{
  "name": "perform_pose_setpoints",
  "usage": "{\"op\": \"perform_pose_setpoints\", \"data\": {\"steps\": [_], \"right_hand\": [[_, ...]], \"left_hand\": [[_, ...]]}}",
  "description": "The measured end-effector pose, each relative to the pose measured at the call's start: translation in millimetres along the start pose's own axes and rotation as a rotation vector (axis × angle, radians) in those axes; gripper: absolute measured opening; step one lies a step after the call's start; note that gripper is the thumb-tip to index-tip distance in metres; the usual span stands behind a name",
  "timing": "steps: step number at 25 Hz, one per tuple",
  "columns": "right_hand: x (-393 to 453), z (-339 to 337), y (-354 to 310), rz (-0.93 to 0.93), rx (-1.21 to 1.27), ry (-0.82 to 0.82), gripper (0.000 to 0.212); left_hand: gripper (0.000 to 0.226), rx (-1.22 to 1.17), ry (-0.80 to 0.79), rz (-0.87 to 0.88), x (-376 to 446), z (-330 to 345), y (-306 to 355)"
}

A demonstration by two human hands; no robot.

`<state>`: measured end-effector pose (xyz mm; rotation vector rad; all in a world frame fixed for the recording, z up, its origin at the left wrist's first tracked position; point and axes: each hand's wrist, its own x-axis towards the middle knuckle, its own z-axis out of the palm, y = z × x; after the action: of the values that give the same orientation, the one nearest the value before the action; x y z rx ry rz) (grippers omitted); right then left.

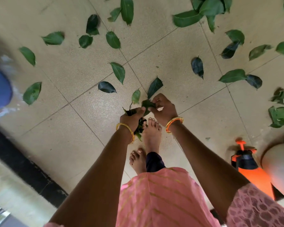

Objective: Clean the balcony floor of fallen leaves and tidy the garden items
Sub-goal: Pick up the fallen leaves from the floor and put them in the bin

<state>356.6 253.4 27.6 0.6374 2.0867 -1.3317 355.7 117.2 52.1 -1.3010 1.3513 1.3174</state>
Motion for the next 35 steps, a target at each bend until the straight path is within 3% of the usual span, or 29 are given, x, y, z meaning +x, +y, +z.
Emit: {"op": "perform_pose_setpoints", "data": {"steps": [5,8,10,12,13,16,21,24,29,32,35], "right_hand": [[-7.8,7.5,-33.5,0.197,0.297,-0.189,0.018],[1.8,4.2,-39.4,0.222,0.192,-0.300,0.013],[15.8,4.0,-39.7,0.045,0.003,-0.365,0.017],[34.1,8.8,-26.1,-0.135,-0.185,-0.089,0.032],[42.6,11.5,-20.6,-0.082,-0.275,-0.004,0.048],[62.6,23.0,-2.4,0.101,-0.557,-0.014,0.098],[77.0,72.5,4.1,0.204,-0.643,0.183,0.110],[74.8,95.7,1.5,0.203,-0.703,0.230,0.102],[70.6,100.5,8.6,0.004,-0.731,0.214,0.056],[80.6,79.8,19.2,-0.078,-0.677,0.181,0.044],[81.4,52.2,15.0,-0.025,-0.495,0.193,0.029]], "left_hand": [[0.049,-0.055,0.061,0.021,-11.3,2.8,11.2],[0.035,-0.083,0.128,0.013,-6.4,-2.0,18.2],[0.028,-0.107,0.129,0.008,0.8,-3.7,23.0],[0.022,-0.142,0.133,-0.024,11.8,-5.4,27.4],[0.019,-0.168,0.124,-0.045,19.0,-7.6,30.5],[0.015,-0.205,0.081,-0.080,34.4,-19.7,37.1],[0.013,-0.188,0.129,-0.072,51.6,-47.2,32.7],[0.011,-0.163,0.154,-0.073,52.4,-61.0,29.8],[0.008,-0.174,0.127,-0.071,52.8,-74.9,31.8],[0.008,-0.183,0.076,-0.075,50.4,-73.7,32.1],[0.012,-0.189,0.051,-0.093,41.4,-71.7,33.0]]}}
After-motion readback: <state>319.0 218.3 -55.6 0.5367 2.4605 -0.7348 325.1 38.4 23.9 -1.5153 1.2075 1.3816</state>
